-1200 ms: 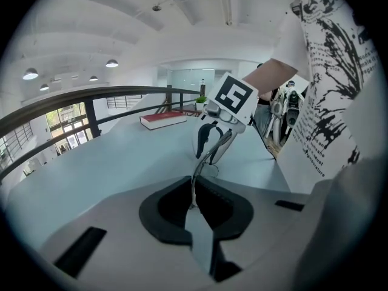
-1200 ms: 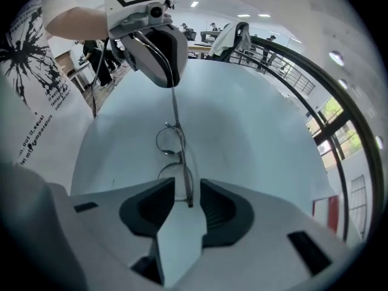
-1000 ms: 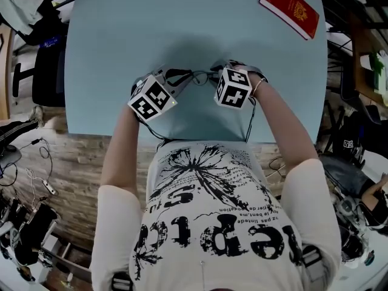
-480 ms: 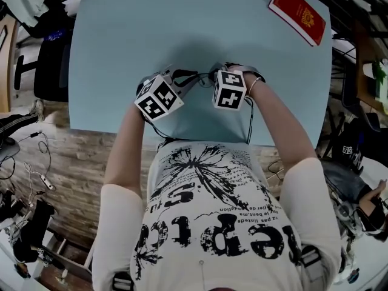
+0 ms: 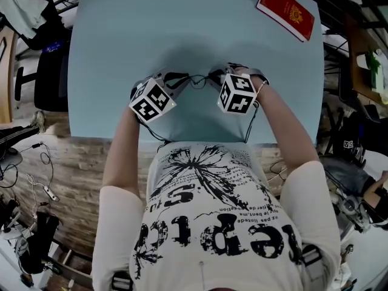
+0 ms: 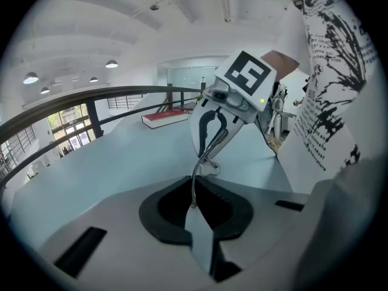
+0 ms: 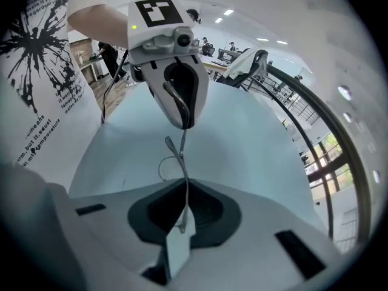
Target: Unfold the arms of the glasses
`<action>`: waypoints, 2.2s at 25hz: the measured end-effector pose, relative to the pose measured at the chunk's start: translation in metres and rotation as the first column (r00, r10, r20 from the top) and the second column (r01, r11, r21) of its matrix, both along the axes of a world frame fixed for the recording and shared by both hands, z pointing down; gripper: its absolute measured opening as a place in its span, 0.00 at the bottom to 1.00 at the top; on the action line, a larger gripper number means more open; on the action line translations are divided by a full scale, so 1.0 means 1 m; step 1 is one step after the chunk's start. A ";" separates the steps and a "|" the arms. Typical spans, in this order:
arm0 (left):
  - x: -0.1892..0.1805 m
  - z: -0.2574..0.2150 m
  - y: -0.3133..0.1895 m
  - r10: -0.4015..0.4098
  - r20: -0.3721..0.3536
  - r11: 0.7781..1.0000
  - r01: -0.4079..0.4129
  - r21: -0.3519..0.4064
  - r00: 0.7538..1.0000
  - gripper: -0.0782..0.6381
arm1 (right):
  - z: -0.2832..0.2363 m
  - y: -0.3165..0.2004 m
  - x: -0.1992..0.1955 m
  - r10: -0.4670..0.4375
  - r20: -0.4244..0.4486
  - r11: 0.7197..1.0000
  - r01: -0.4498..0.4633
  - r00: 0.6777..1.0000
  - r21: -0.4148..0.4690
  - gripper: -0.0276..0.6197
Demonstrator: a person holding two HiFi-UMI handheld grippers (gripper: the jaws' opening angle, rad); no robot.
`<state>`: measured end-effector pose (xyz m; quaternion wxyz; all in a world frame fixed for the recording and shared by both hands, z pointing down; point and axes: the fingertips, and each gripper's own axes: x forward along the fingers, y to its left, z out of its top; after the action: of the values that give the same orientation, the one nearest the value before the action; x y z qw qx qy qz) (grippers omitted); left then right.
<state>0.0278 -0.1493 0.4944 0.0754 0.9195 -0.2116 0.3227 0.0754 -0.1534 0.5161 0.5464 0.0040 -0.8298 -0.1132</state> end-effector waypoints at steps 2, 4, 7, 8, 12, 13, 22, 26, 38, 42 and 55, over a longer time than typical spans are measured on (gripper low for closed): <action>0.000 -0.001 0.000 0.003 0.005 1.000 -0.003 0.007 1.000 0.15 | -0.007 -0.002 0.008 0.020 0.014 1.000 -0.020 1.000 0.022 0.08; 0.000 -0.001 0.000 0.006 0.016 1.000 -0.006 0.013 1.000 0.15 | -0.014 -0.004 0.017 0.041 0.031 0.998 -0.043 0.999 0.043 0.08; 0.001 0.001 0.002 0.007 0.031 1.000 -0.008 0.014 0.999 0.15 | -0.021 -0.005 0.030 0.069 0.054 0.995 -0.072 0.996 0.062 0.08; 0.002 0.002 0.002 0.007 0.032 1.000 -0.008 0.014 0.999 0.15 | -0.023 -0.006 0.035 0.079 0.059 0.994 -0.083 0.995 0.067 0.08; 0.003 0.003 -0.002 -0.001 0.032 1.000 0.000 0.015 0.999 0.15 | -0.025 -0.012 0.053 0.133 0.082 0.987 -0.140 0.988 0.077 0.09; 0.003 0.003 -0.003 -0.003 0.032 1.000 0.003 0.017 0.999 0.15 | -0.025 -0.013 0.057 0.147 0.086 0.985 -0.153 0.985 0.075 0.09; -0.001 -0.001 -0.006 -0.024 0.040 0.999 0.022 0.038 0.999 0.15 | -0.023 -0.009 0.081 0.203 0.064 0.976 -0.207 0.977 0.065 0.09; -0.002 -0.002 -0.007 -0.043 0.034 0.999 0.041 0.034 0.999 0.15 | -0.023 -0.008 0.083 0.222 0.072 0.972 -0.227 0.972 0.062 0.09; 0.003 -0.012 -0.009 -0.123 -0.033 0.992 0.124 0.032 0.992 0.16 | -0.024 -0.003 0.078 0.266 0.120 0.958 -0.276 0.957 0.077 0.13; 0.001 -0.016 -0.004 -0.162 -0.051 0.985 0.164 0.047 0.985 0.24 | -0.022 0.002 0.083 0.306 0.156 0.945 -0.319 0.939 0.066 0.23; -0.010 -0.091 0.032 -0.349 -0.268 0.883 0.411 0.226 0.898 0.21 | -0.078 0.017 0.100 0.468 0.477 0.823 -0.564 0.744 0.071 0.07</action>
<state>0.0175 -0.1173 0.4032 0.0310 0.8908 -0.4222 0.1651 0.1756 -0.1363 0.4378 0.3510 0.3178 -0.8799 -0.0399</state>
